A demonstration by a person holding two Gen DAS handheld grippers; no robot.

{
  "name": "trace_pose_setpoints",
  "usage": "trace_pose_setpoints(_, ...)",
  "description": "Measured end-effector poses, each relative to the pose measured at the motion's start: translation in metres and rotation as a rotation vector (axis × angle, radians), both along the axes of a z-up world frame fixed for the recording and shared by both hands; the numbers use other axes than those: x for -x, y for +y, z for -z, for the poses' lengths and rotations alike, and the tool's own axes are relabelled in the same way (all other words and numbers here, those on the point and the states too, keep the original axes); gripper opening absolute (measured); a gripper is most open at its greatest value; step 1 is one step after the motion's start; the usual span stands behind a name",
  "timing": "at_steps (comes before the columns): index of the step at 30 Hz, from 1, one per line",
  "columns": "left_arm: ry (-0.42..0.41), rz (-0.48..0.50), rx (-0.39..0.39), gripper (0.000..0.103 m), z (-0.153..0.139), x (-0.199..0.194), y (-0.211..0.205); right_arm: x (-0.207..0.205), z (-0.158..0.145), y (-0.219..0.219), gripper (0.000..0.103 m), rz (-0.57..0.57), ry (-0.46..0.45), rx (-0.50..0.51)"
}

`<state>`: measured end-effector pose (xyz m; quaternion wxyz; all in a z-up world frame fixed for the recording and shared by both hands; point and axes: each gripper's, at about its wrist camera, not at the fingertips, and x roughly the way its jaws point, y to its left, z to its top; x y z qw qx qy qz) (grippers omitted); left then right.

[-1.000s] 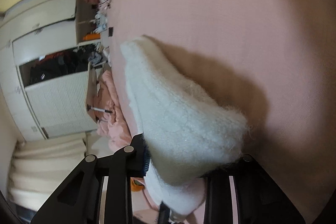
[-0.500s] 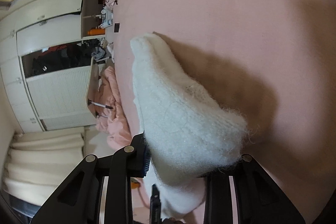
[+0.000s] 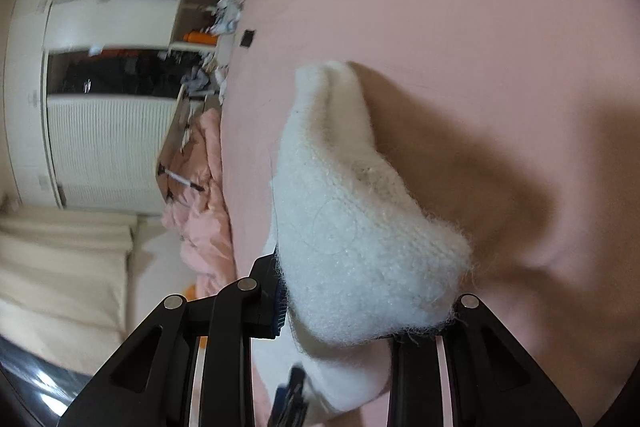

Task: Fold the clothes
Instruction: 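Lay the folded side down and open the right tool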

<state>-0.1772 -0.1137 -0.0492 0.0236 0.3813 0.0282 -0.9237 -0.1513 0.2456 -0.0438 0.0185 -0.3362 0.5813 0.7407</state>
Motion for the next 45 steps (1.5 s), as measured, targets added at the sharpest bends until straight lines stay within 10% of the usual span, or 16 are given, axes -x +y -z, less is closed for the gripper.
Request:
trace_pose_setpoints(8, 0.076, -0.156, -0.134, 0.102, -0.002, -0.113, -0.112, 0.052, -0.090, -0.085, 0.028, -0.272, 0.107, -0.410)
trace_pose_setpoints(15, 0.155, -0.333, -0.254, 0.102, -0.001, -0.122, -0.181, 0.089, -0.129, -0.244, 0.027, -0.619, 0.232, -0.759)
trace_pose_setpoints(25, 0.136, -0.430, -0.433, 0.102, 0.019, -0.117, -0.226, 0.047, -0.003, -0.412, 0.027, -1.028, 0.224, -1.396)
trace_pose_setpoints(36, 0.132, -0.414, -0.414, 0.102, 0.020, -0.114, -0.218, 0.020, 0.007, -0.445, 0.027, -1.158, 0.338, -1.667)
trace_pose_setpoints(45, 0.129, -0.418, -0.415, 0.102, 0.020, -0.114, -0.218, -0.001, -0.001, -0.433, 0.027, -1.213, 0.444, -1.634)
